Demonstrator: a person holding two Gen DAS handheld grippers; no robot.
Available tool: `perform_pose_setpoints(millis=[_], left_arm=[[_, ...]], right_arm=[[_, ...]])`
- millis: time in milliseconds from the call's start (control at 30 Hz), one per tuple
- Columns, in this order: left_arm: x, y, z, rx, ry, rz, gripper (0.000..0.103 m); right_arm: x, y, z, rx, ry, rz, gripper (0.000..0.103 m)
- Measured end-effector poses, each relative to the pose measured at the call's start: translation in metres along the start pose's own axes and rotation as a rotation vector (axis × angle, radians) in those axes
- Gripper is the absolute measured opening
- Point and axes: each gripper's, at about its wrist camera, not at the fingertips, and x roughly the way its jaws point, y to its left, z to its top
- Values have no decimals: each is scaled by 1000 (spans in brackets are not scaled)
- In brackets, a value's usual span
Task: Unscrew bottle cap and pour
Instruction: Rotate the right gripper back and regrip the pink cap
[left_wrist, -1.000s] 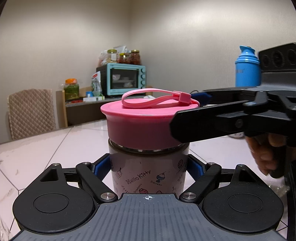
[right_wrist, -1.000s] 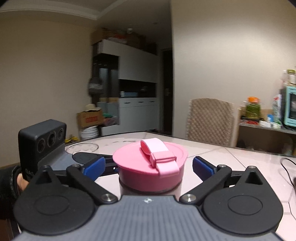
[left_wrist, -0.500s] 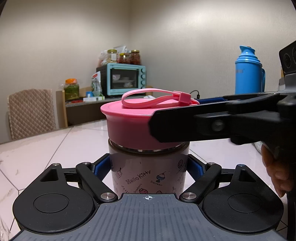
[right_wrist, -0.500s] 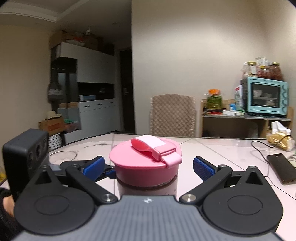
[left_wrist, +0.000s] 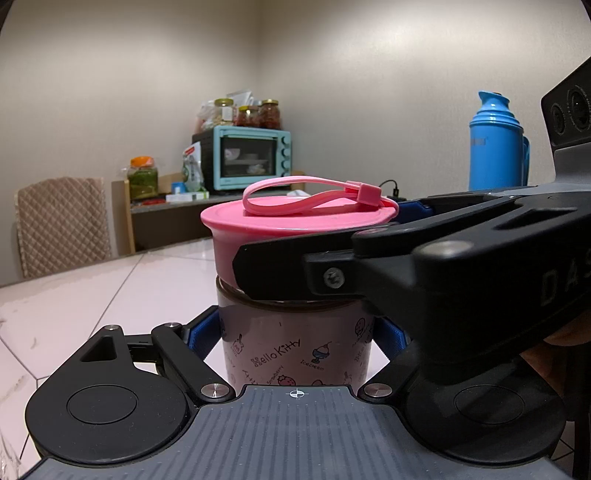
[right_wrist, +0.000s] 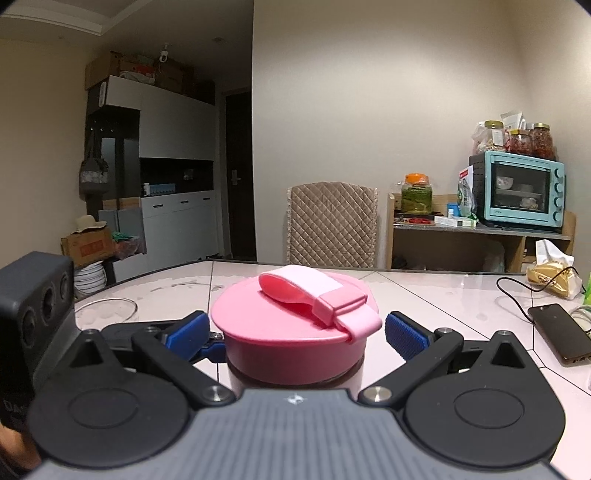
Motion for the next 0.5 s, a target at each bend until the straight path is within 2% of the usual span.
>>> perform_pose_setpoints(millis=[500], left_arm=[[0, 0, 0, 0, 0, 0, 89]], right_arm=[[3, 6, 1, 9, 0, -11, 95]])
